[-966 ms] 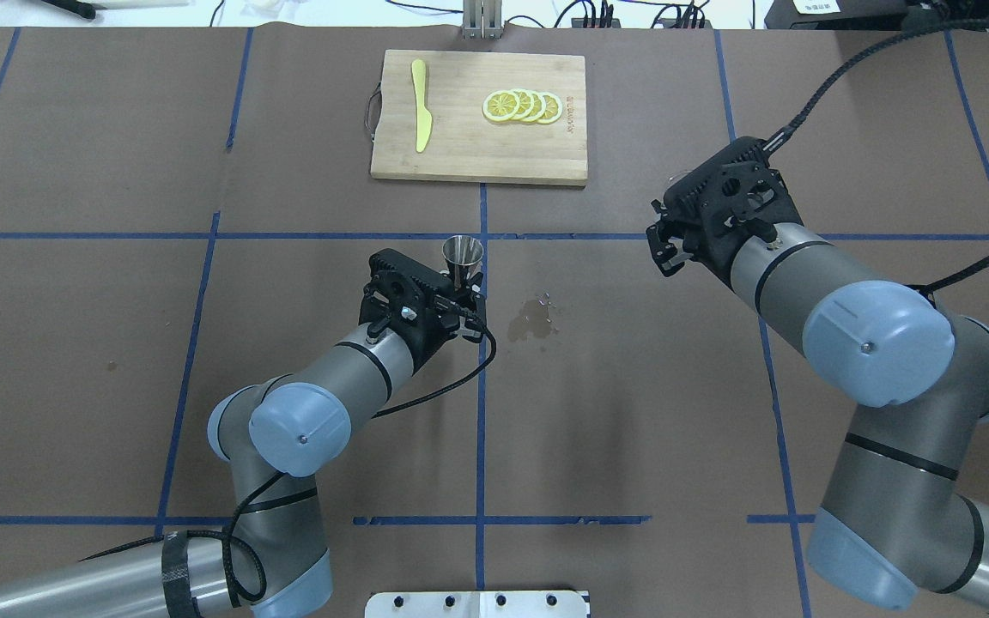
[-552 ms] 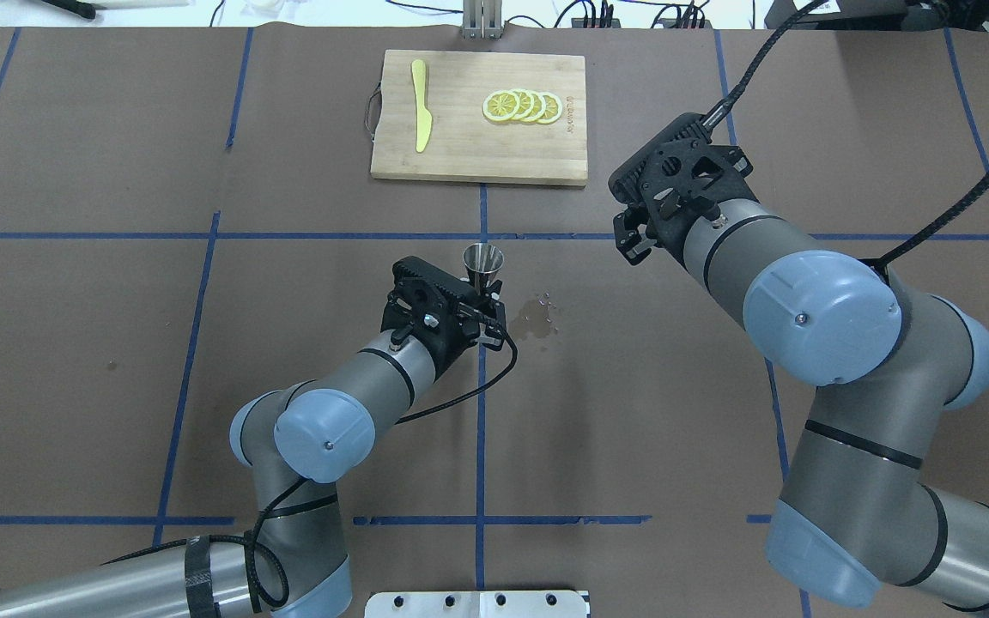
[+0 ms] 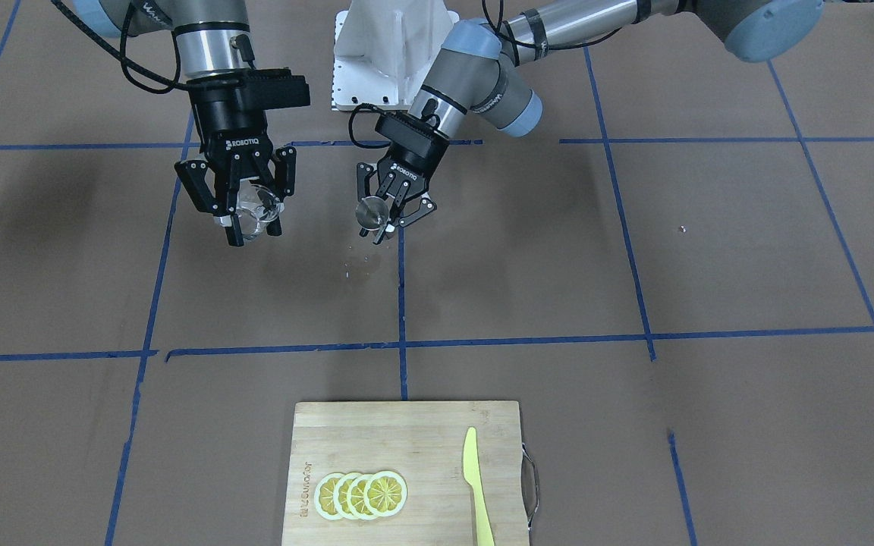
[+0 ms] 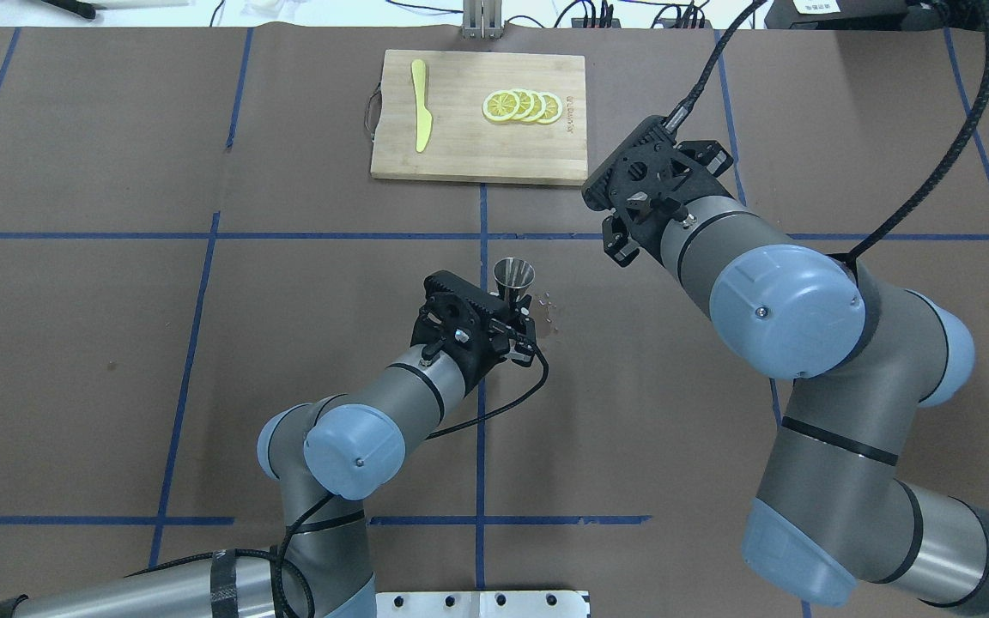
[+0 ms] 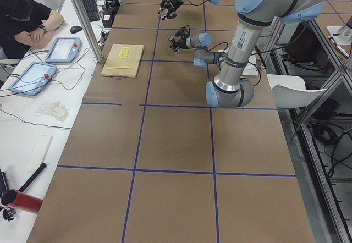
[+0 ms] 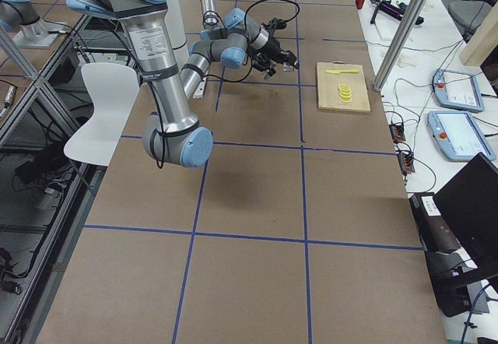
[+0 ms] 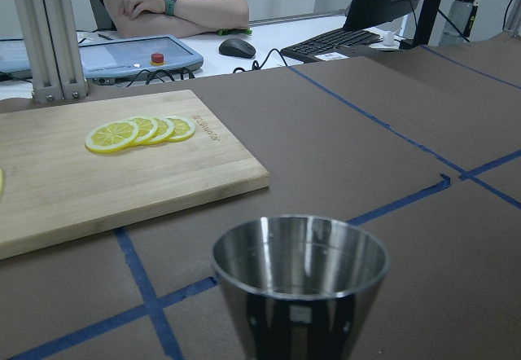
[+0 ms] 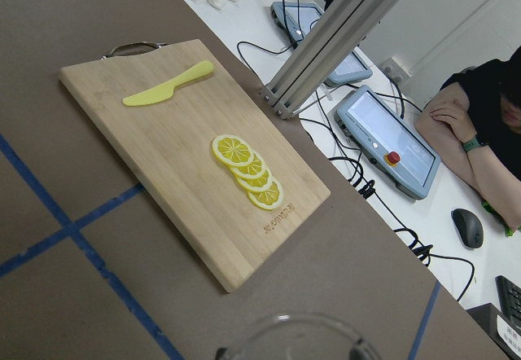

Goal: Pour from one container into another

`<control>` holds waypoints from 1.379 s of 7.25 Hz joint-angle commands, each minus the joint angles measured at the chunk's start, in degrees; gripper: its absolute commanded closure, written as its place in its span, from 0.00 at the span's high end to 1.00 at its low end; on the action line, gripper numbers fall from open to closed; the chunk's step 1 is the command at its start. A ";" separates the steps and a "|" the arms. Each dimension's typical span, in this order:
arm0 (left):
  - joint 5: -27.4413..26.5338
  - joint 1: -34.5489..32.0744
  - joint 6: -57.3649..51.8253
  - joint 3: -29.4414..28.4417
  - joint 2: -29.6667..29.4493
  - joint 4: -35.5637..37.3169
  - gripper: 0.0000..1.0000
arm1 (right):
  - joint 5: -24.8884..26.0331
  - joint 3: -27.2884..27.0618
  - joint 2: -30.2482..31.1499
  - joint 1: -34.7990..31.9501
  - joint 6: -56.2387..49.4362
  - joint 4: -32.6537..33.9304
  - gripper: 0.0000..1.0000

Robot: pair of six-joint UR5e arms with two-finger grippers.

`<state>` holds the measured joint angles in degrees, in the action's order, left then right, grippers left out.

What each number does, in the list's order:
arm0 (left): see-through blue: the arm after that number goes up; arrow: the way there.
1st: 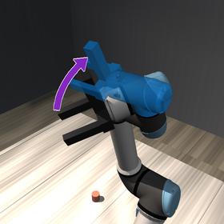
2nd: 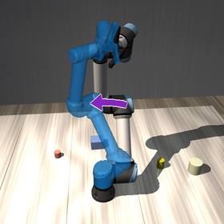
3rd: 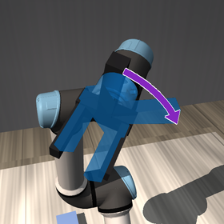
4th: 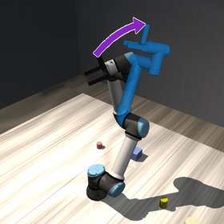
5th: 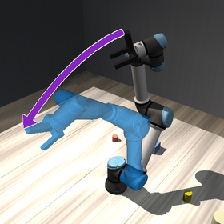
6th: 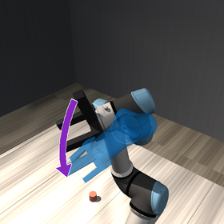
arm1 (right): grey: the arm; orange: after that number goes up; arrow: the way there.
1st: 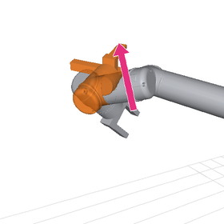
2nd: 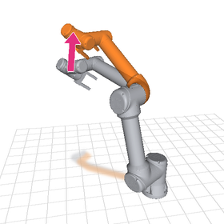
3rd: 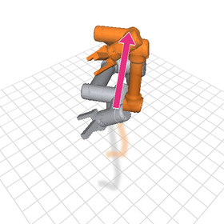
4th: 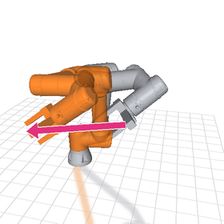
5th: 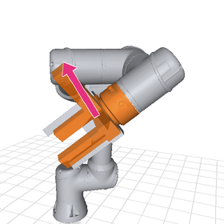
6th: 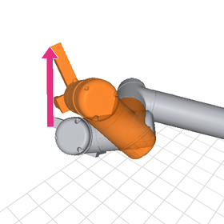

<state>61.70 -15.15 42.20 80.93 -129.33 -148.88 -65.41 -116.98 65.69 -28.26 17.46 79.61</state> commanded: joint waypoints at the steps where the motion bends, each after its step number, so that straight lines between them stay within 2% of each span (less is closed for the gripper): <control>1: 0.00 0.12 0.25 -1.03 -1.53 0.77 0.00 | 3.43 1.04 -3.01 2.58 -0.67 3.52 0.00; 3: -0.09 0.29 0.51 -1.65 -2.50 0.96 0.00 | 4.41 2.89 -4.95 3.47 -0.67 3.88 0.00; 5: -0.09 0.29 0.51 -1.65 -2.68 0.96 0.00 | 5.64 3.95 -7.94 3.56 -5.38 8.44 0.00; 10: 0.00 0.29 0.69 -1.57 -2.59 0.96 0.00 | 11.09 5.18 -7.86 6.55 -11.57 8.54 0.00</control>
<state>61.63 -14.85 42.86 79.35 -132.00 -147.92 -55.15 -111.99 57.79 -22.12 7.24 88.08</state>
